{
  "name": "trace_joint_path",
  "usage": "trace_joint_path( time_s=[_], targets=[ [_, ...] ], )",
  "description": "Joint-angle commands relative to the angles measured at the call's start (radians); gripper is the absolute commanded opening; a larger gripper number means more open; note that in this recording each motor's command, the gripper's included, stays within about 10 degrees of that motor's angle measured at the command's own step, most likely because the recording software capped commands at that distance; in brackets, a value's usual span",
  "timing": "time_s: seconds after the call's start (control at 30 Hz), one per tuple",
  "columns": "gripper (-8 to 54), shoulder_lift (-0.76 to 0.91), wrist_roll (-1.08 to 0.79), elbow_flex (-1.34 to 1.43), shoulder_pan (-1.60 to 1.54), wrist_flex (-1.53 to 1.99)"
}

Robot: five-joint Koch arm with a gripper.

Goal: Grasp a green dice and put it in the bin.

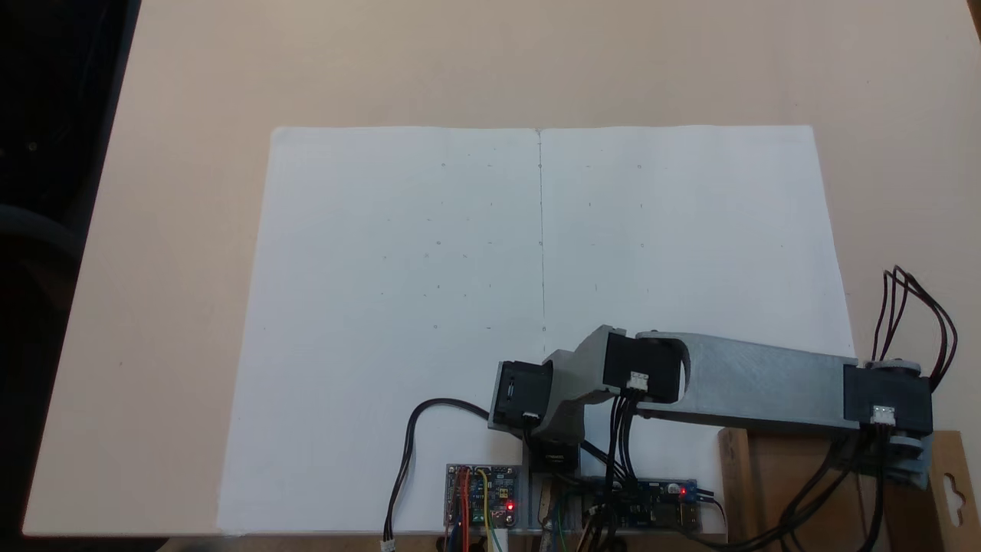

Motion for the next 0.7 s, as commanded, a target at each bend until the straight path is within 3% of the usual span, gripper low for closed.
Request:
trace_joint_path(
  time_s=[0.0, 0.57, 0.67],
  targets=[
    [11.6, -0.006, -0.094, -0.043, 0.037, 0.011],
    [11.6, -0.040, -0.229, 0.014, 0.072, 0.060],
    [28.1, -0.040, -0.227, 0.032, 0.072, 0.072]
  ],
)
